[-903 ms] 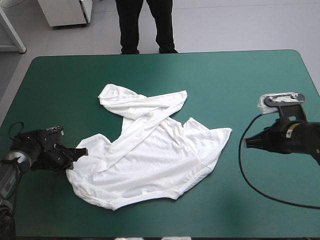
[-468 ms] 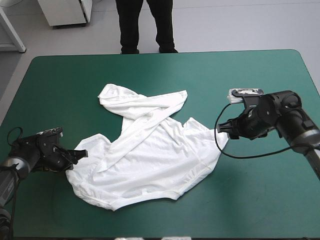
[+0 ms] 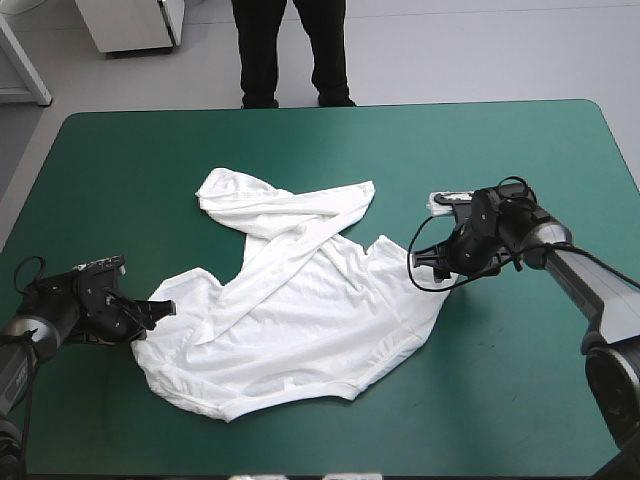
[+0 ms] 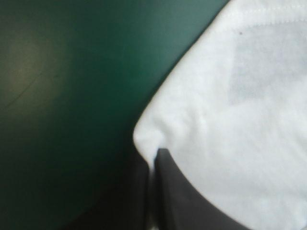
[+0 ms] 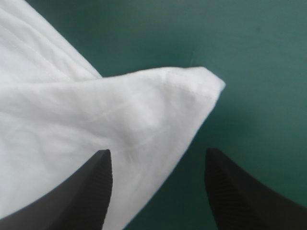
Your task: Fold the cloth
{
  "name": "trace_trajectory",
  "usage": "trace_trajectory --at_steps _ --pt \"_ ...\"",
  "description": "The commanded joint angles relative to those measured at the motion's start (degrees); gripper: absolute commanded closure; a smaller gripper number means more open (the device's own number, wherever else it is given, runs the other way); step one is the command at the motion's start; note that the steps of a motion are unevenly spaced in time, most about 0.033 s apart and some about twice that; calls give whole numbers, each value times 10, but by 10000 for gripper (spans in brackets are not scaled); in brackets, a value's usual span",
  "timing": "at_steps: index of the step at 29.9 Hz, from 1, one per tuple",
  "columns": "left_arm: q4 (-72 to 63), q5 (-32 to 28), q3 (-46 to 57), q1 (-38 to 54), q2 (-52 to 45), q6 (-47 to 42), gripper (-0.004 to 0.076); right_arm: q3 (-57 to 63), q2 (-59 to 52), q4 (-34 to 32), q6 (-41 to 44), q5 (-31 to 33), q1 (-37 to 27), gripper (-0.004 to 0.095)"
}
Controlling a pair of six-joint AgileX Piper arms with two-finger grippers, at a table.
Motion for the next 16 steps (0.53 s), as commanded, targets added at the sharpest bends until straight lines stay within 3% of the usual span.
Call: trace_trajectory --at_steps 1,4,7,12,16 --pt "-3 11 36 -4 33 0 734 -5 -3 0 1 -29 7 355" --pt "-6 13 36 -4 33 0 734 7 13 3 1 -39 13 391" --pt "-11 16 36 -4 33 0 734 13 32 3 1 -36 19 510" --pt "-31 35 29 -4 22 6 734 13 44 3 1 -21 19 925" --pt "-50 79 -4 -4 -13 28 734 12 14 -9 -13 1 19 925"
